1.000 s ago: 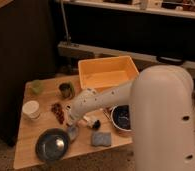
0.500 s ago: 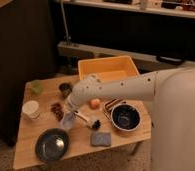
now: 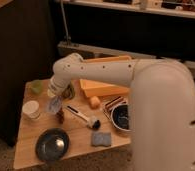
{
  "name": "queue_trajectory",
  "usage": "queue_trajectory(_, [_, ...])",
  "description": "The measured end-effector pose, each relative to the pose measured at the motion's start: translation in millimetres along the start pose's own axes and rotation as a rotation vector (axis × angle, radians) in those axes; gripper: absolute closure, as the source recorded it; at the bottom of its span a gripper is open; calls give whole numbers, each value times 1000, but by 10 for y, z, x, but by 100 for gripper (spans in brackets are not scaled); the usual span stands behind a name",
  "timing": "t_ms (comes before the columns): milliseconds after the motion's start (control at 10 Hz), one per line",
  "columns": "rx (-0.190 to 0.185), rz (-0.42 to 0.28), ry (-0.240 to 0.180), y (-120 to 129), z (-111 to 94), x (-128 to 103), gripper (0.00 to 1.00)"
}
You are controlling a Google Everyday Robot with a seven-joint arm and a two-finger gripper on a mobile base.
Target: Place towel in paper cup
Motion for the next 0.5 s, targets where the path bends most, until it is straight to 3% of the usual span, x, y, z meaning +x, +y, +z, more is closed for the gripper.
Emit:
queue_trajectory(200, [17,-59,20,-22,-42,350,100])
queue_trajectory(500, [53,-132,44,-203,-3,668,100])
